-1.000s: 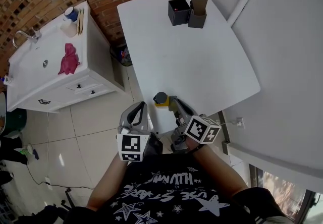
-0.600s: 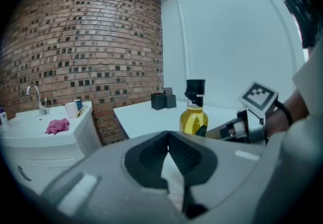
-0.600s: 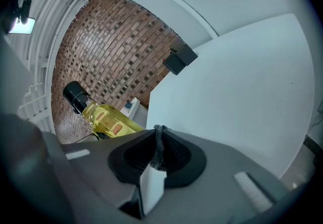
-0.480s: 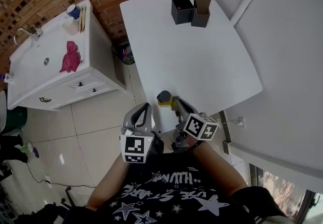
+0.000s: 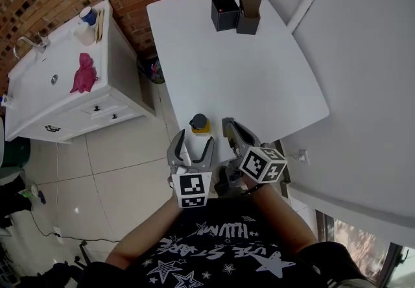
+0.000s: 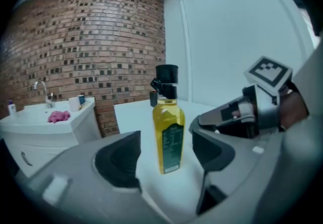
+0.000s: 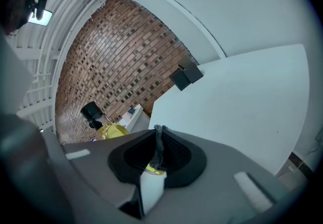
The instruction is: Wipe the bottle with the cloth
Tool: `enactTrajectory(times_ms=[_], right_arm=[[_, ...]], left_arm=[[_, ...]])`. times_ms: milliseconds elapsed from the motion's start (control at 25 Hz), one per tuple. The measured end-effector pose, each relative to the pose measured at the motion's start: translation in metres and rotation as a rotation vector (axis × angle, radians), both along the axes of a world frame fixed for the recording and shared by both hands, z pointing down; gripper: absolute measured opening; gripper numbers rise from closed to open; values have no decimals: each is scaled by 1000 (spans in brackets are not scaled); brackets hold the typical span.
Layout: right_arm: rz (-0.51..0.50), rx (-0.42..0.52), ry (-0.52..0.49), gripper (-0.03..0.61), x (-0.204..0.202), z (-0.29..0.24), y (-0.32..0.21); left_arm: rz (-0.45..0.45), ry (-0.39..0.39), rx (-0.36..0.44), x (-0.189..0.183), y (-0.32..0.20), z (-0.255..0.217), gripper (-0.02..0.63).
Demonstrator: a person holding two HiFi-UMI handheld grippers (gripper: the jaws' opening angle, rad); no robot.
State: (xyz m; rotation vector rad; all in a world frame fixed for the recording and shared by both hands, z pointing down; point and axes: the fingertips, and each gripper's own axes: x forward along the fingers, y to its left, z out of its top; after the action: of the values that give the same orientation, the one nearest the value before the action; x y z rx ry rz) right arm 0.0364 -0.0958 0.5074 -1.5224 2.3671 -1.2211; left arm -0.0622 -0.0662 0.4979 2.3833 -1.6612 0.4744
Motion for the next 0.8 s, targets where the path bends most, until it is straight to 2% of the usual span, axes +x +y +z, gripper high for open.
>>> enactTrajectory(times_ms=[120, 320, 480, 640, 800], right_arm=[[-3, 14, 1, 37, 7, -6, 3], [-11, 22, -6, 37, 22, -10, 6], [-15, 19, -9, 37, 32, -8, 5], [-32, 20, -12, 37, 34, -7, 3], [-44, 18, -17, 38, 33, -5, 2]], left_arm=[[-93, -38, 29, 2, -14, 0, 331], [-170, -96, 20, 10, -23, 4, 333], [-207, -116, 17, 10, -26, 5, 322], [-252, -113, 18, 5, -27, 4, 264], [-251, -99, 23, 5, -26, 7, 259]])
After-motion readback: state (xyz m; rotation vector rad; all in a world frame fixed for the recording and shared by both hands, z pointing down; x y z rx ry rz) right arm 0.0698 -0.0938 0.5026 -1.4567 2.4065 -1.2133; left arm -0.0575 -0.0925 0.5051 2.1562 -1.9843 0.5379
